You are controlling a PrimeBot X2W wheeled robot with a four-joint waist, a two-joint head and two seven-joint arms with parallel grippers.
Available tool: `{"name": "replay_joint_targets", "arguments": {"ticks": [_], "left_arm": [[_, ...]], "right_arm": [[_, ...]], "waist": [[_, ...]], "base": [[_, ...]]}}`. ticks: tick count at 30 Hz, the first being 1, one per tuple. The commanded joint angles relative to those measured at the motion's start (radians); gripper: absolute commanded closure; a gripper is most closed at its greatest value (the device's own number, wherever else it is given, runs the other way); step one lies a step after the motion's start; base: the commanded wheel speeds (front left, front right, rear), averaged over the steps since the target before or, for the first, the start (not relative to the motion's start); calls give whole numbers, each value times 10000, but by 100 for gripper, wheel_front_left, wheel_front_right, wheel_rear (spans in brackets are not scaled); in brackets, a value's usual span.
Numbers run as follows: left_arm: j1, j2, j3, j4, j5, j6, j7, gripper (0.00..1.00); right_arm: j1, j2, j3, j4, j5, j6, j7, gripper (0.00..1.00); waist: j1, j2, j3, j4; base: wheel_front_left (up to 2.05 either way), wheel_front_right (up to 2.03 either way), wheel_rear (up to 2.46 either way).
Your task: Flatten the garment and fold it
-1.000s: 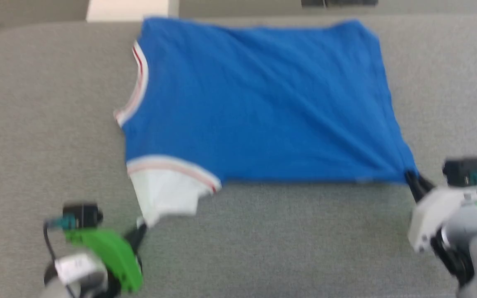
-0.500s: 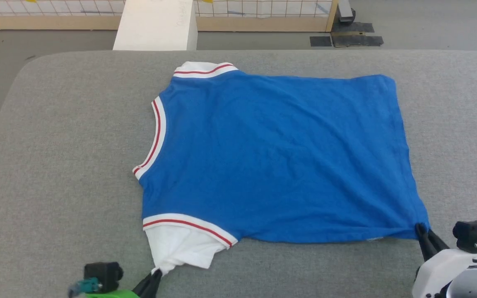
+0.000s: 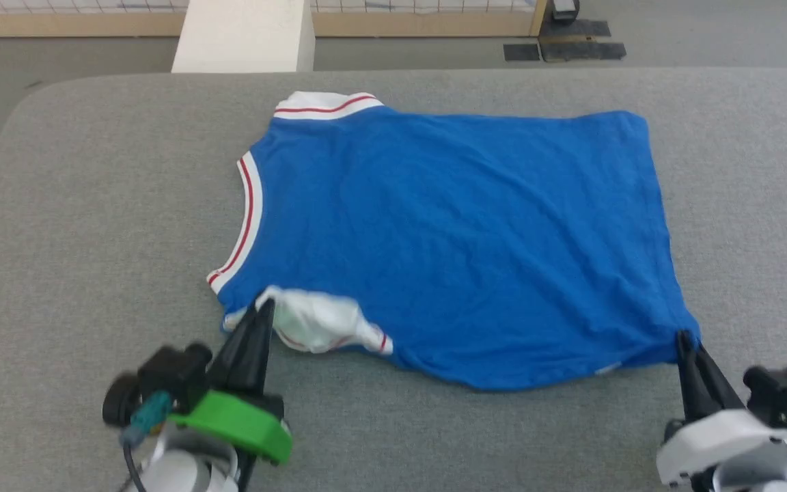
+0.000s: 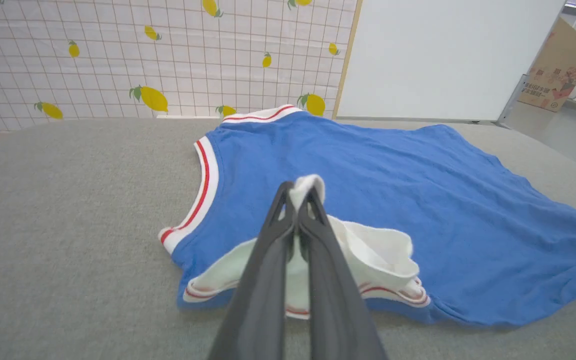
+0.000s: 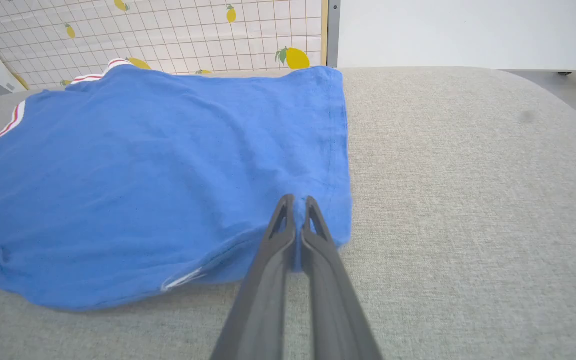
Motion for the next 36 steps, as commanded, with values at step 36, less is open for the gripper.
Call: {"name": "replay_joint_targets", "arguments": {"ticks": [36], "left_arm": [[-7111,2510,-495,4767,-2298,-1510,6160,100]], "right_arm": [[-6907,-1406,1885,3352,999,-17,5522,100]], "waist": [[1,0,3328,-1365]], "base": [[0,0,0]]}}
